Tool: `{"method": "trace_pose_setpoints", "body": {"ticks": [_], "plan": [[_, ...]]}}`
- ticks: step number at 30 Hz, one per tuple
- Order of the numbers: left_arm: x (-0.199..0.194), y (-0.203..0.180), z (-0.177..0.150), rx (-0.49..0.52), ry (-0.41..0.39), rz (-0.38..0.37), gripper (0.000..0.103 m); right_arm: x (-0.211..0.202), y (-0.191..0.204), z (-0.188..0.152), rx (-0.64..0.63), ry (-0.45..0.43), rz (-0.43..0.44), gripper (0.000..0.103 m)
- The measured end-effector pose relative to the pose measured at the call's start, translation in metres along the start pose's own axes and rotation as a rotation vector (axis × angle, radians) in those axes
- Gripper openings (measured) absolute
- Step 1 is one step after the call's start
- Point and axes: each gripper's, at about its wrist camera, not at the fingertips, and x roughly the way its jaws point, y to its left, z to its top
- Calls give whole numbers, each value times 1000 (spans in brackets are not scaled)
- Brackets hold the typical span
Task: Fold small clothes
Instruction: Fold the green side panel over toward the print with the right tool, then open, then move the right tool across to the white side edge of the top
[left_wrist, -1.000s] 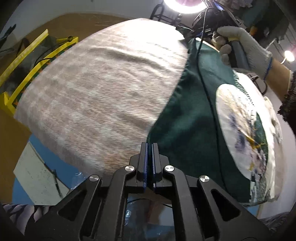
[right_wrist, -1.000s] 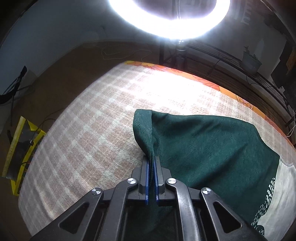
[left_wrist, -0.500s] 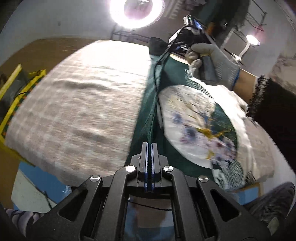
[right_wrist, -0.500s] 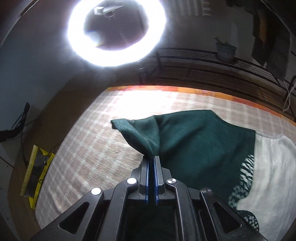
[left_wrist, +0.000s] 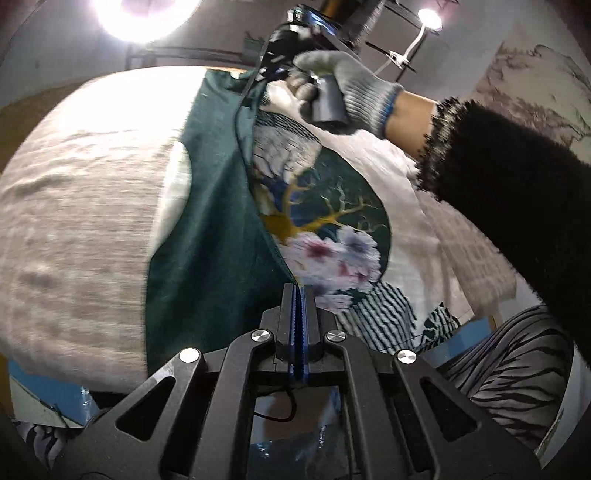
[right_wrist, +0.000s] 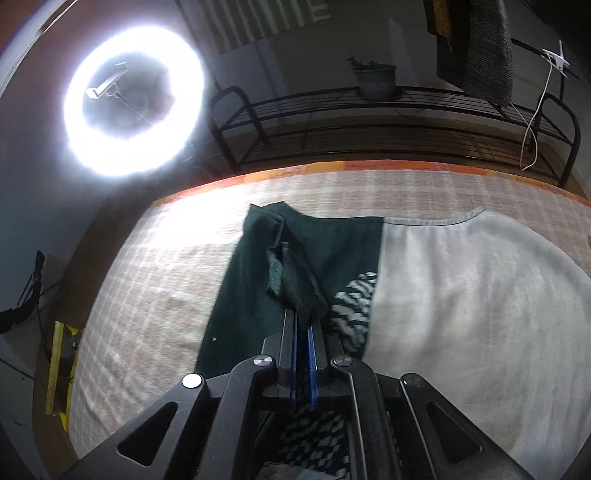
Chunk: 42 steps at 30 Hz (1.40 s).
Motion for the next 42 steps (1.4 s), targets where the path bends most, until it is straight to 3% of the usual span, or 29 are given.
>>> {"method": "trace_pose_setpoints", "body": {"ticks": [1,3,5,7,8,9,11,14,21,26,31,33,38,42], "plan": [[3,-2,0,3,12,-10,0,3,-5,1,-4,3,-11,7],[8,-8,-1,15,25,-21,0,8,-10,-1,-3,19,-49,24],[10,-12,-2,28,30,-27,0,4,-19,-2,2,15,-67,28],[8,-16,-5,47,37,-45,2,-7,-30,-5,13,12,-70,43],[6,-18,-7,59,41,-51,7,-15,-37,-7,21,6,-75,51],[3,-20,-10,77,41,-65,9,-28,-44,-9,28,-12,-79,51],[-7,-25,-17,117,37,-92,28,-50,-54,-15,29,-34,-67,52],[-23,-34,-27,182,25,-144,37,-89,-68,-25,23,-73,-78,57],[-56,-36,-48,288,16,-192,37,-171,-107,-48,80,-153,-61,57],[-74,-2,-45,216,-36,-126,37,-217,-102,-71,90,-204,52,57],[-64,27,-39,76,-51,-77,37,-211,-79,-96,63,-156,119,50],[-60,31,-39,63,-61,-37,37,-201,-68,-103,45,-112,132,41],[-50,33,-38,43,-46,-6,37,-189,-46,-119,-27,-74,117,38],[-38,27,-39,59,-31,24,37,-192,-42,-124,-14,-73,129,38]]}}
